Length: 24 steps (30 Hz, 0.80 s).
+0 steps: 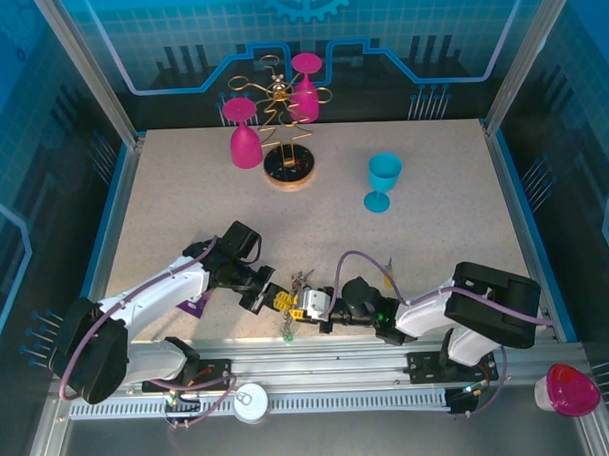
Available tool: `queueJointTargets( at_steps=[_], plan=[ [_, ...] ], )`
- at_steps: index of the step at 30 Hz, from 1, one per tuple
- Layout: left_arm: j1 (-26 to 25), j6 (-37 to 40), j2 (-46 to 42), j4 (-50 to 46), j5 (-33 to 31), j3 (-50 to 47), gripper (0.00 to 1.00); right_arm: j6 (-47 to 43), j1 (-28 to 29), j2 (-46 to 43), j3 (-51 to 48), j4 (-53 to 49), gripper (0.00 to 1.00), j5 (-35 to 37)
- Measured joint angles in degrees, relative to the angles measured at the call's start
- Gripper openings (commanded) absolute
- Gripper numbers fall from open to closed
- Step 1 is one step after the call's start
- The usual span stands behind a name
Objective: Put the keys on the keyring
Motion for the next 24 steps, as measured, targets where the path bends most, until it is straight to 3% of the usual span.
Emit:
queueJointTargets(
  at_steps=[5,8,9,11,13,18,24],
  plan=[
    [0.00,-0.66,-0.04,-0.07,-0.07,-0.02,0.00,0.83,0.00,1.51,0.00,2.08,0.01,0.28],
    [0.00,-0.83,-0.31,0.09,-0.31,-0.13,0.00,1.05,0.00,2.01,0.00,2.95,0.00,0.50],
    [0.00,-0.81,-0.52,0.26,-0.55,-0.24,0.10,1.11,-0.02,2.08,0.00,3.08,0.00,0.61],
    [0.33,0.48,-1.07,0.42,-1.18,-0.24,0.40,1.46,-0.07,2.12,-0.02,3.50,0.00,0.63],
    [1.42,3.23,-1.90,0.09,-3.52,0.13,0.58,1.86,-0.42,2.08,-0.02,3.41,0.00,0.15],
    [5.20,17.92,-2.62,-1.73,-13.49,6.47,0.68,2.29,-2.34,0.07,-0.02,-0.44,0.00,-2.45],
    [5.42,44.35,-2.23,-2.51,-24.09,16.46,0.62,2.34,-5.60,-3.98,1.11,-8.20,0.00,-6.84]
  ],
)
